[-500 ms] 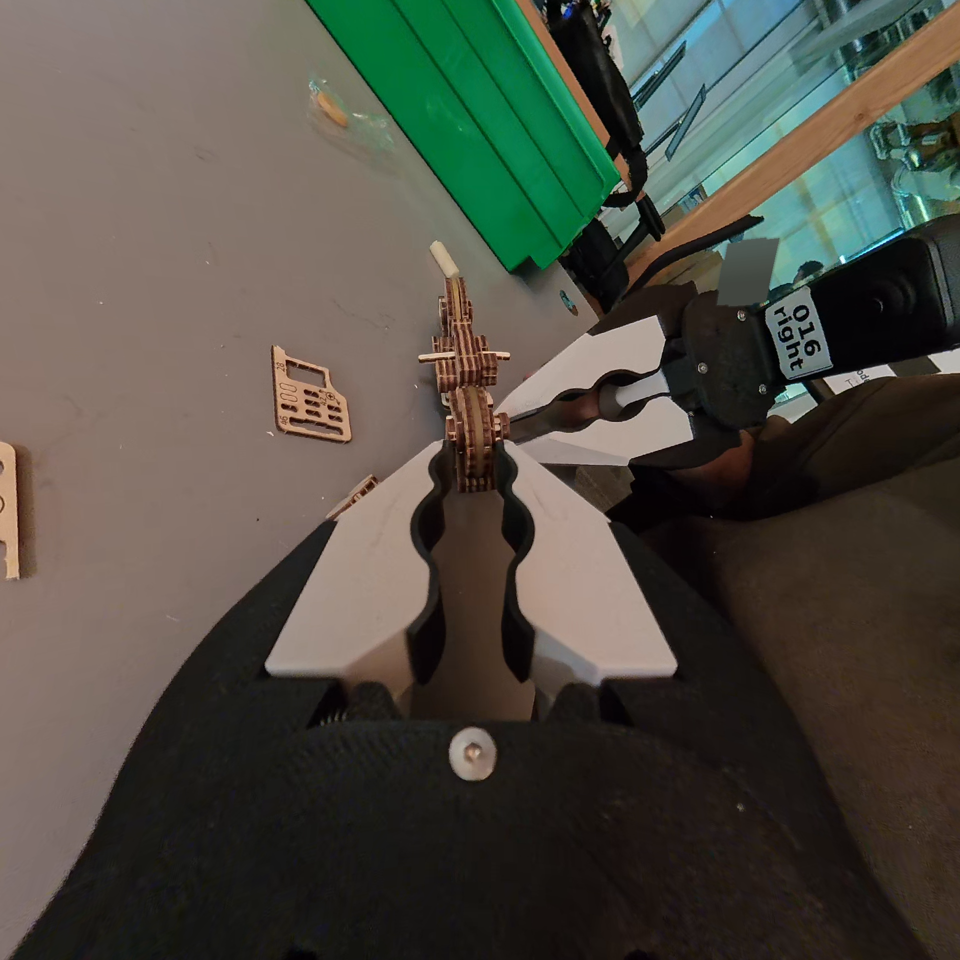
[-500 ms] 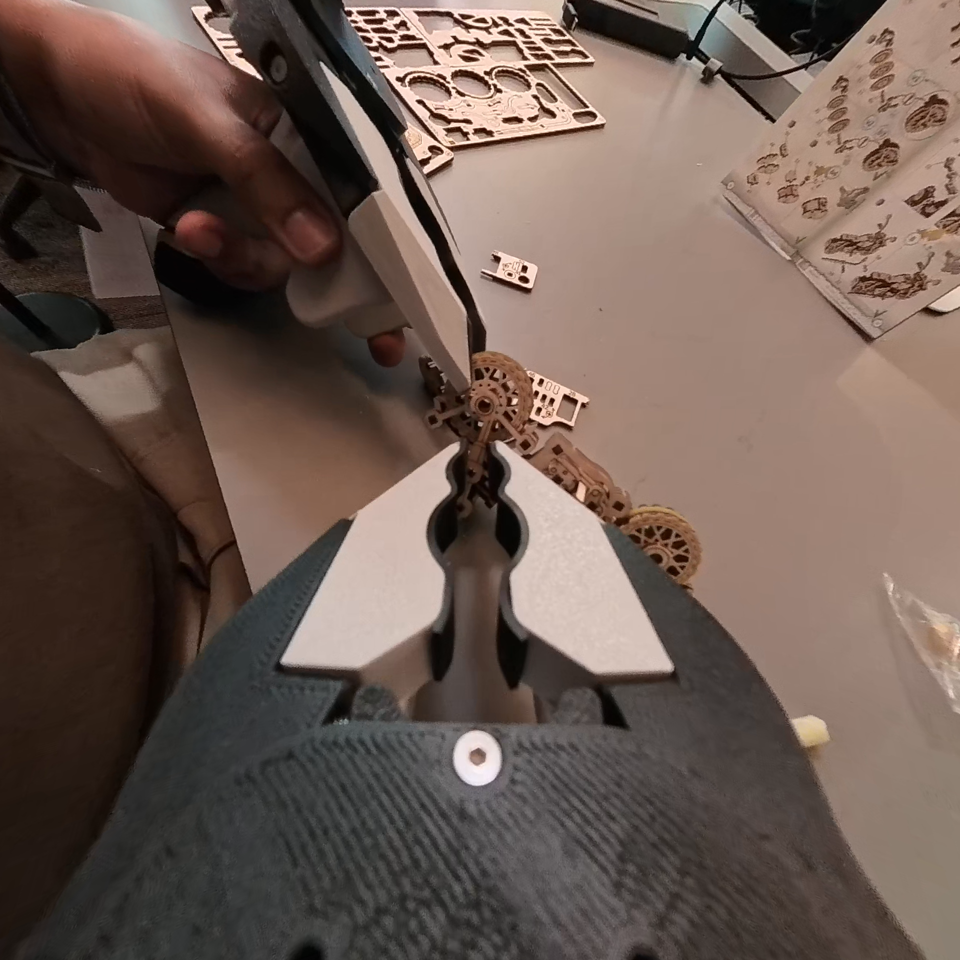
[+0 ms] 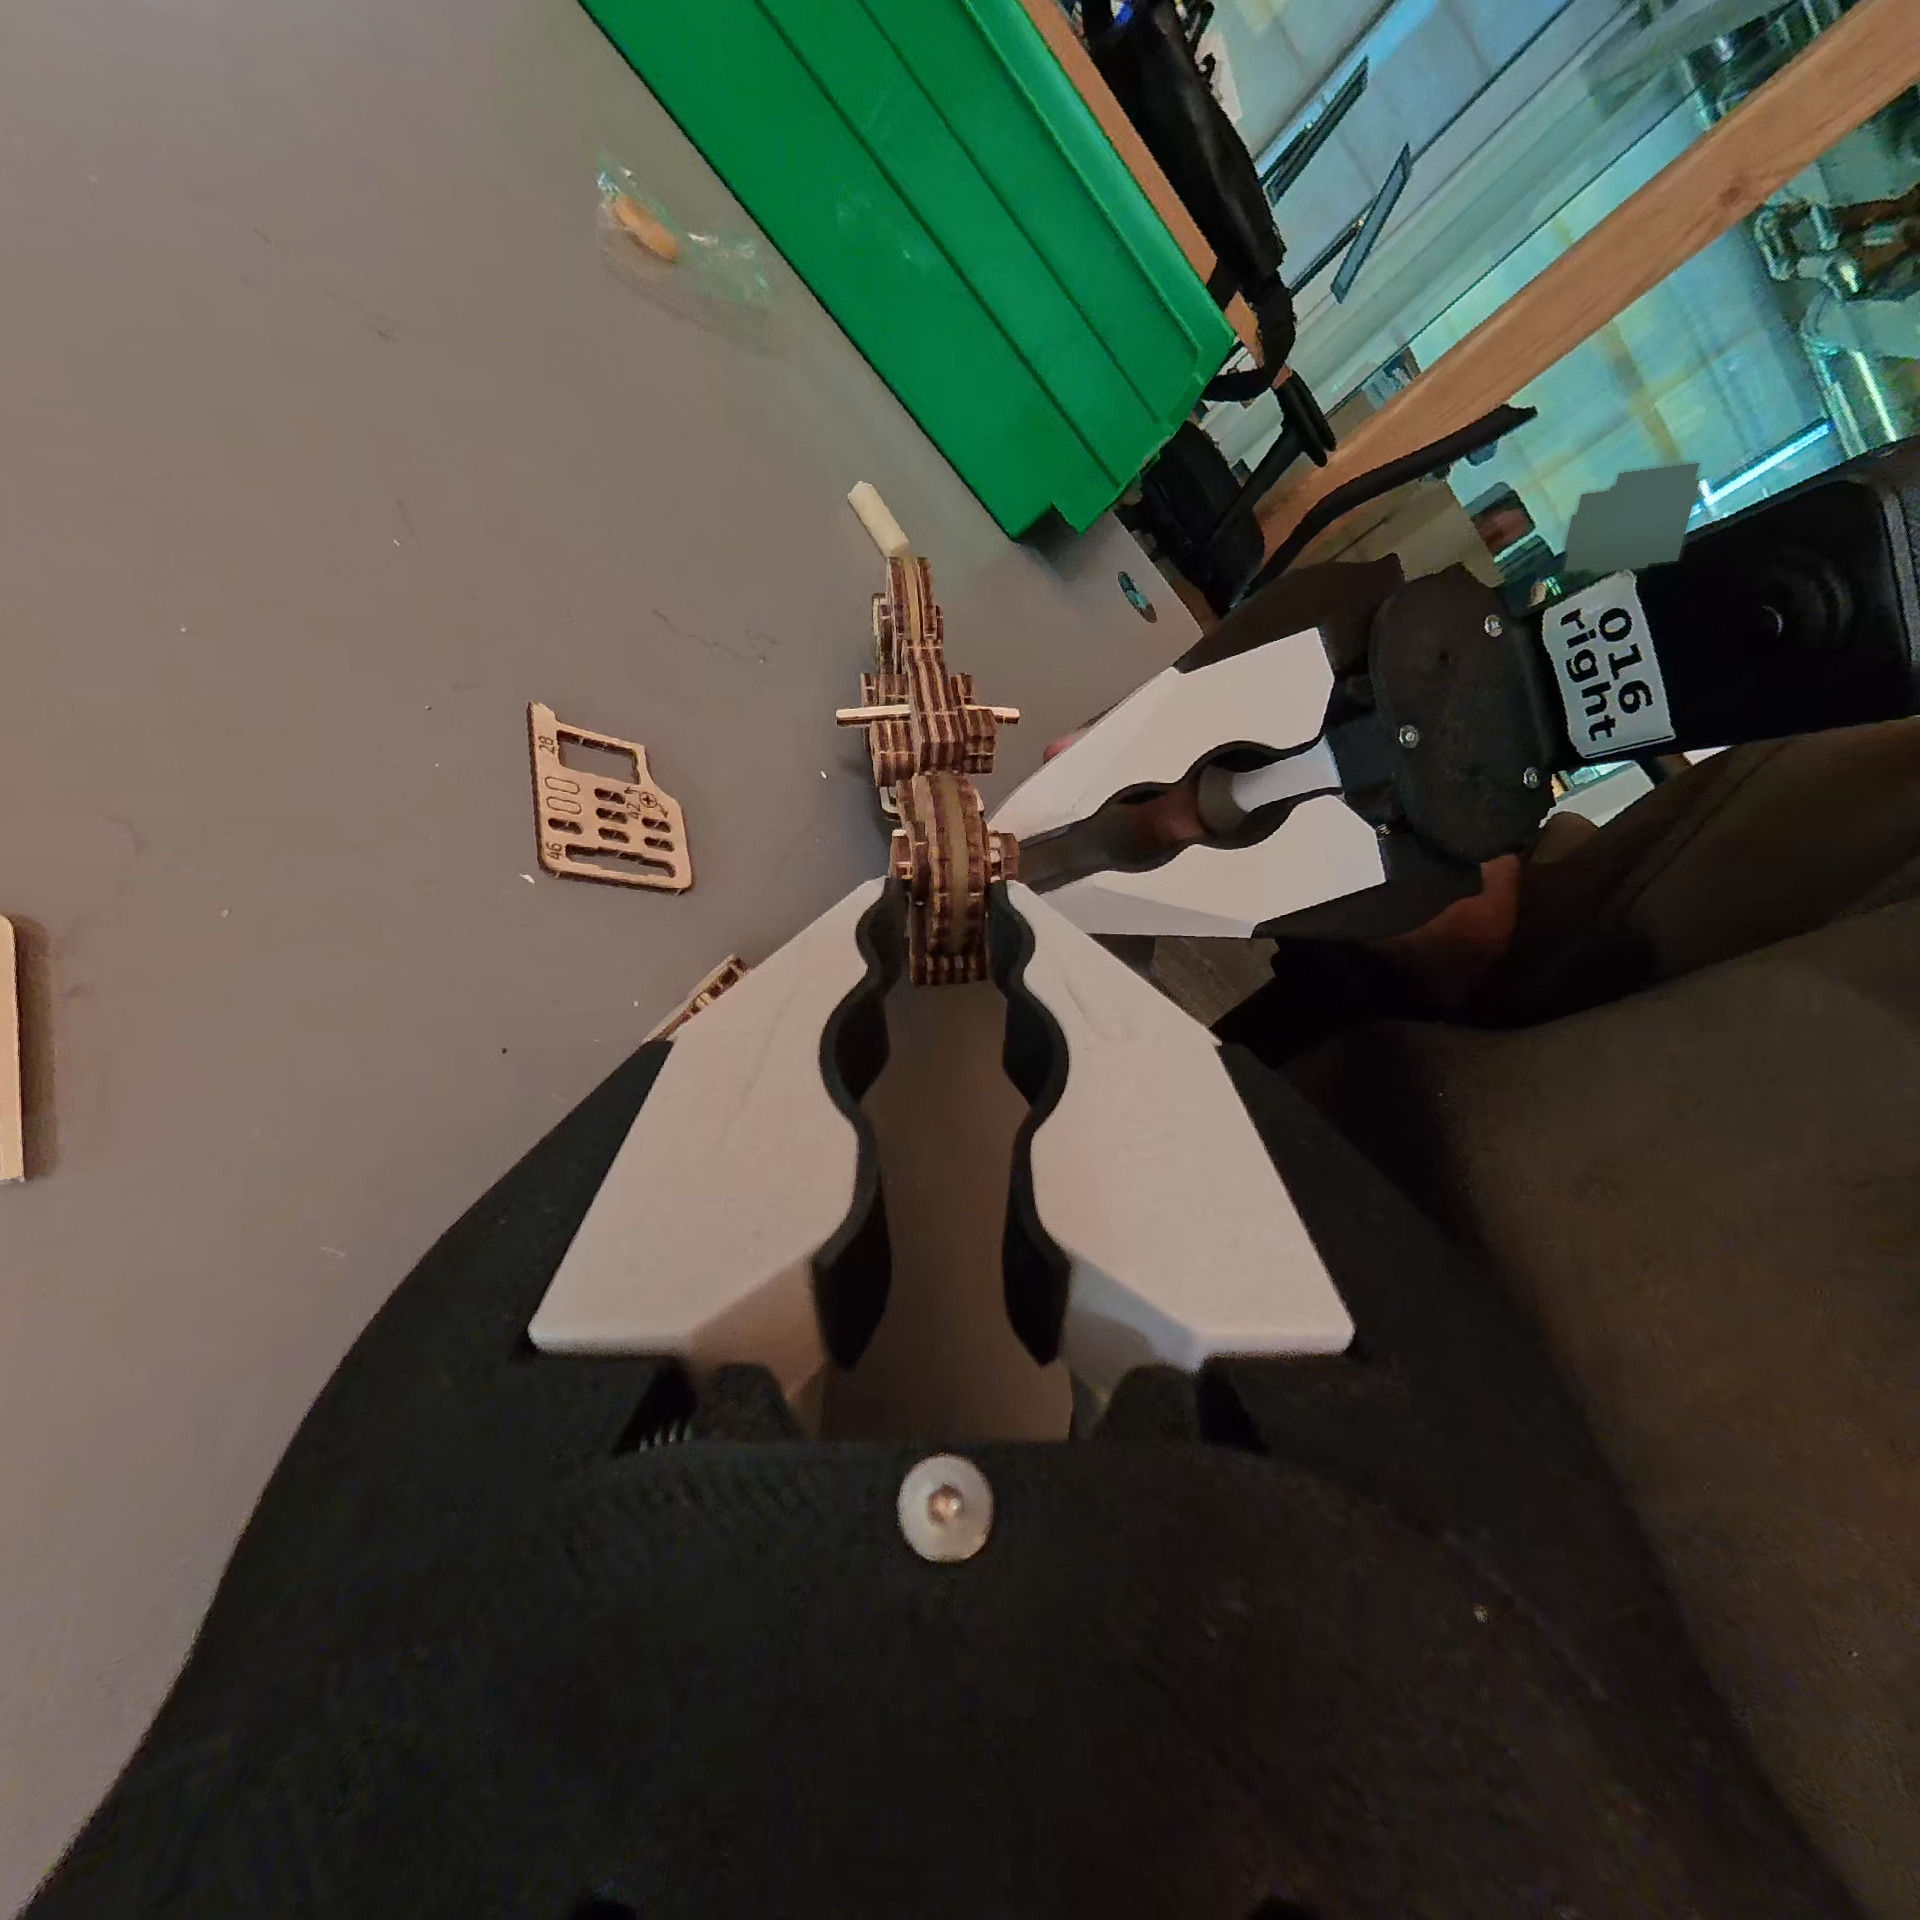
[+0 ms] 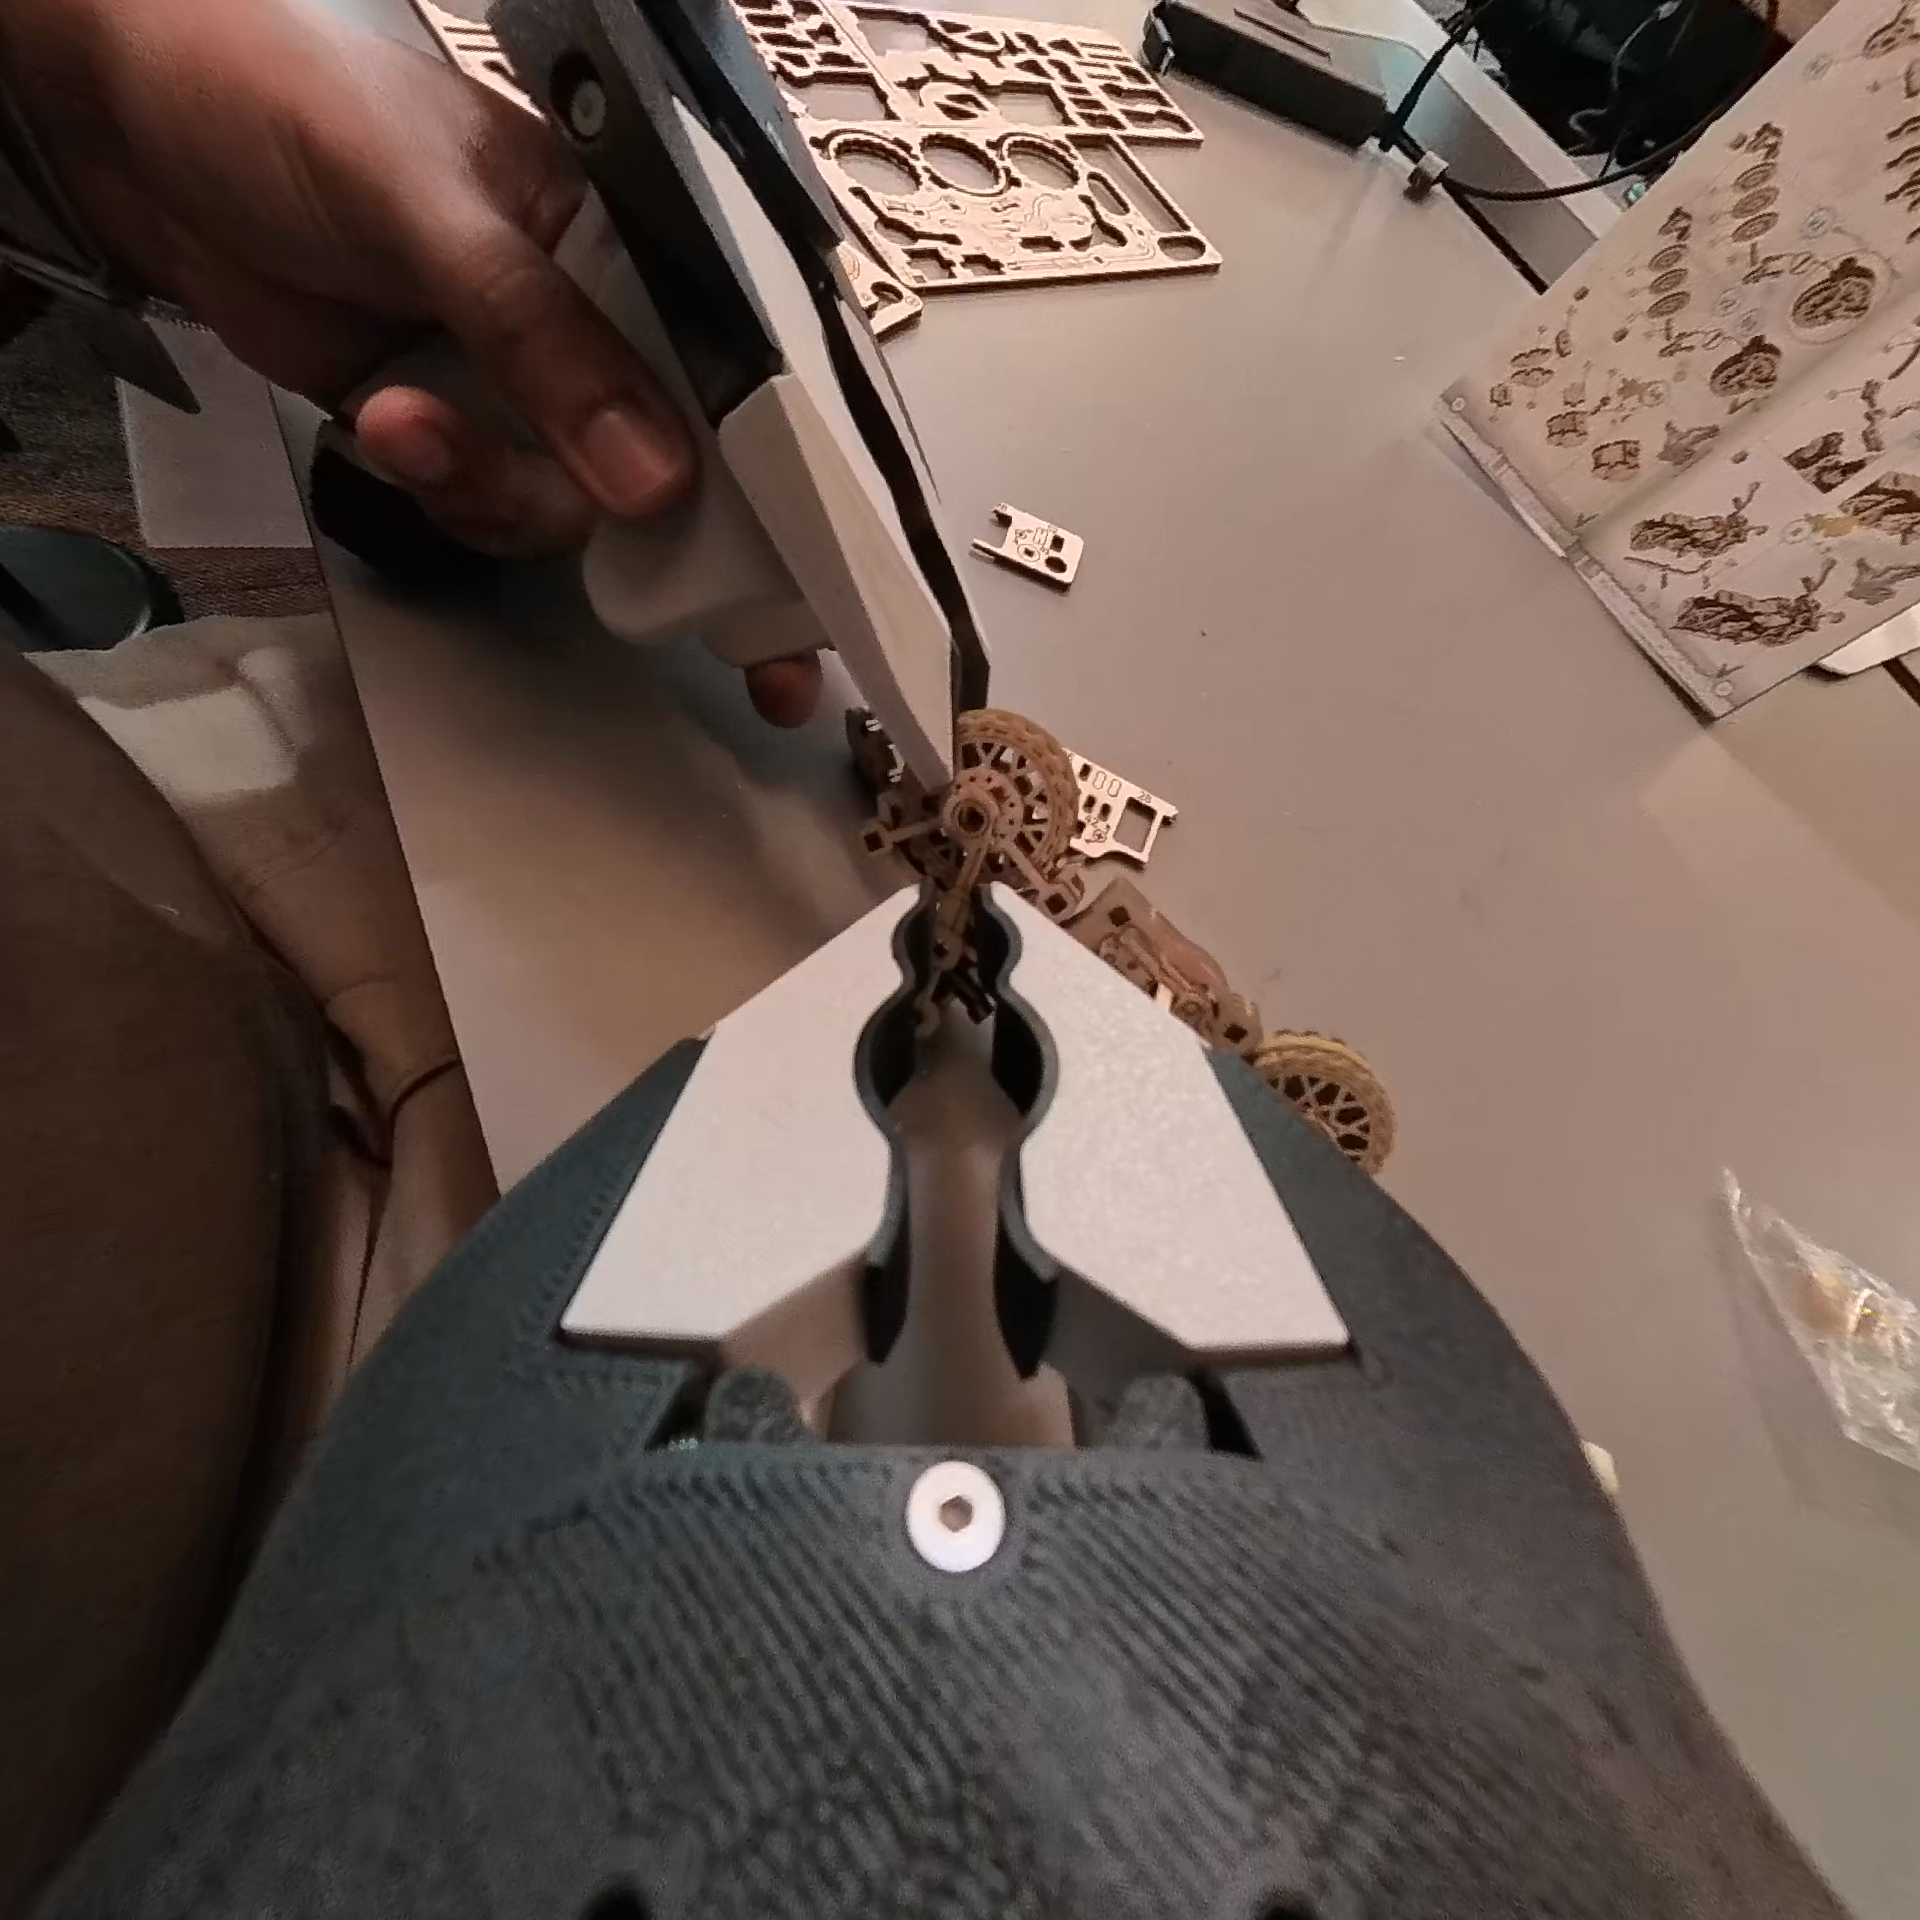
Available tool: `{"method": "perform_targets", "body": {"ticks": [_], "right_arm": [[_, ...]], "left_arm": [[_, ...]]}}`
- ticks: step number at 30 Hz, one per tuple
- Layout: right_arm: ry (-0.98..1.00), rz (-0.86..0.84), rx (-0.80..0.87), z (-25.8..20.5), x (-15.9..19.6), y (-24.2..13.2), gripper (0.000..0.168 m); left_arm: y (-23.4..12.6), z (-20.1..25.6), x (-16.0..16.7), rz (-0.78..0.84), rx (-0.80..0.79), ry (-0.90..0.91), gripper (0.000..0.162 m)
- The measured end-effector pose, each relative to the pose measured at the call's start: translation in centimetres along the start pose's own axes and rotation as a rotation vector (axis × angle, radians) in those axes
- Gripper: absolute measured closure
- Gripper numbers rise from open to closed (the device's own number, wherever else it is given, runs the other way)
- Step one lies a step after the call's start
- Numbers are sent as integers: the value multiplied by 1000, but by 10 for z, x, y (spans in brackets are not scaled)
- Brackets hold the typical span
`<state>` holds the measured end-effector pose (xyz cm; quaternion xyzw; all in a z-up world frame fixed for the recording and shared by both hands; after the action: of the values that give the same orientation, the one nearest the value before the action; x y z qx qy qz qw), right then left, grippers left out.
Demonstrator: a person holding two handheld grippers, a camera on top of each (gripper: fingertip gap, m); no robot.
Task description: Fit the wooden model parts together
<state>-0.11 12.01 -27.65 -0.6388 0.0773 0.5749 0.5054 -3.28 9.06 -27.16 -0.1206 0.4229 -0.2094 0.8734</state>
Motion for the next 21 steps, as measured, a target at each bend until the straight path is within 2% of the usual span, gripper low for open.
{"method": "perform_targets", "body": {"ticks": [21], "right_arm": [[-10, -1, 3, 0, 0, 0, 163]], "left_arm": [[0, 3, 0, 5, 22, 12, 143]]}}
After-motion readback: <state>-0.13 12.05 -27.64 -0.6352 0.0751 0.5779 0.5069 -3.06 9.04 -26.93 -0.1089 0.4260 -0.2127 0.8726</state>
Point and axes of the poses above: each gripper's, where its closed fingertips meet, y out along the fingers, x out of its underside, z = x × y across the jaws, the point moved 2 cm from there along -y, back along the fingers, and after that the axes turned 9 degrees about -x, right-handed, at the moved point
